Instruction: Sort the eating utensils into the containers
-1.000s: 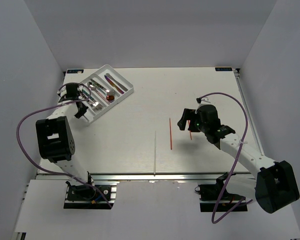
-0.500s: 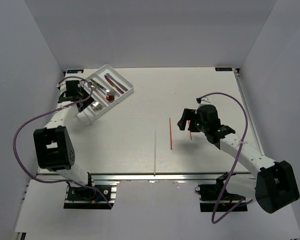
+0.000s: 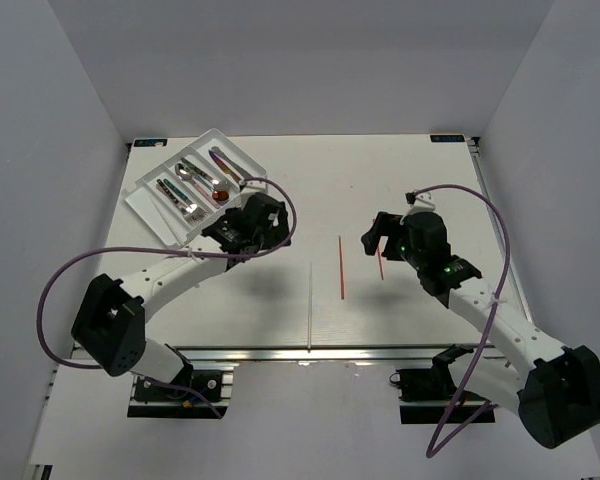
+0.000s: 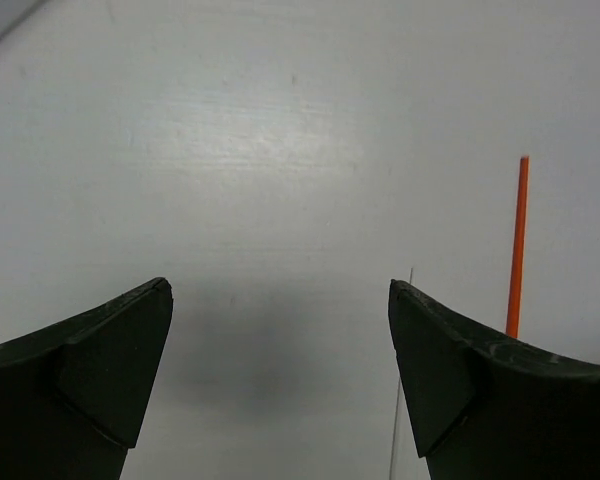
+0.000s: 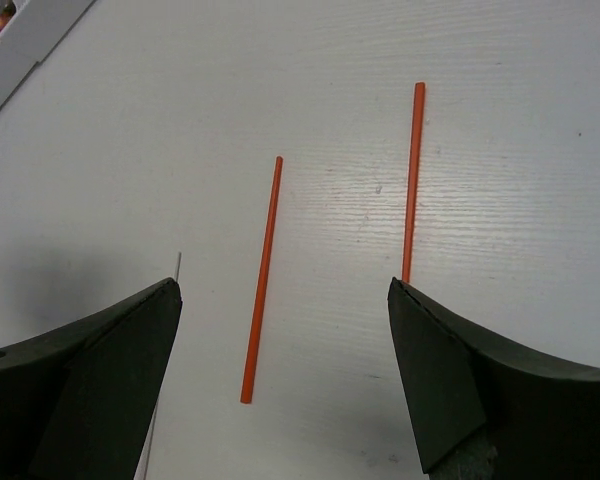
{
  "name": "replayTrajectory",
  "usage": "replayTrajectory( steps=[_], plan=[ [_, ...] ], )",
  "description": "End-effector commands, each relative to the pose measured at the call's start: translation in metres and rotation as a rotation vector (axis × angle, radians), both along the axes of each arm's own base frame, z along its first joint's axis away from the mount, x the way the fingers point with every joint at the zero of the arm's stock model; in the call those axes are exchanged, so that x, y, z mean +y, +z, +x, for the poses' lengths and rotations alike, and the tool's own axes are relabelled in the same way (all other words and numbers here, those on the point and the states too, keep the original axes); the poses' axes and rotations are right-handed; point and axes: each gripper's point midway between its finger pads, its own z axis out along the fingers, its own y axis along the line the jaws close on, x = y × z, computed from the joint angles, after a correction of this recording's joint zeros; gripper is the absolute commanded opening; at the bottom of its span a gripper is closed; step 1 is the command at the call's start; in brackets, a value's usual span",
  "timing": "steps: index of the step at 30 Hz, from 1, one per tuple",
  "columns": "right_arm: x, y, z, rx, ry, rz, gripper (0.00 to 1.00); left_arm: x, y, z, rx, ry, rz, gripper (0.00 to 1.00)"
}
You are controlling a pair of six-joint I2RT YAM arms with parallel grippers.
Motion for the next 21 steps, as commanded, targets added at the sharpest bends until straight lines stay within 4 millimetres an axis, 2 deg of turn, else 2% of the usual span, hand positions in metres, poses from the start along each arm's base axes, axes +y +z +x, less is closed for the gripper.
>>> replayTrajectory(
  steps=[1, 3, 5, 6, 9, 13, 16, 21],
  plan=[
    [-0.011, 0.011, 0.006, -0.055, -0.077, 0.011, 0.88, -0.032, -0.016, -0.030, 0.064, -0.081, -0.014, 0.97],
    [-0.018, 0.014, 0.007, -0.068, -0.115, 0.009, 0.88, -0.055, -0.022, -0.044, 0.073, -0.136, 0.010, 0.97],
    [-0.025, 0.017, 0.006, -0.088, -0.146, 0.007, 0.88, -0.068, -0.038, -0.052, 0.103, -0.157, 0.035, 0.97],
    [-0.026, 0.018, 0.006, -0.093, -0.153, 0.011, 0.88, -0.083, -0.039, -0.059, 0.102, -0.186, 0.009, 0.97],
    [-0.029, 0.020, 0.006, -0.100, -0.164, 0.013, 0.89, -0.103, -0.055, -0.075, 0.124, -0.212, 0.032, 0.95],
    [-0.028, 0.017, 0.007, -0.089, -0.160, 0.010, 0.89, -0.110, -0.081, -0.094, 0.174, -0.214, 0.091, 0.91],
    [-0.026, 0.016, 0.007, -0.084, -0.153, 0.010, 0.89, -0.121, -0.097, -0.117, 0.215, -0.247, 0.112, 0.88],
    [-0.025, 0.016, 0.006, -0.082, -0.141, 0.009, 0.89, -0.122, -0.119, -0.141, 0.272, -0.248, 0.129, 0.76]
  ],
)
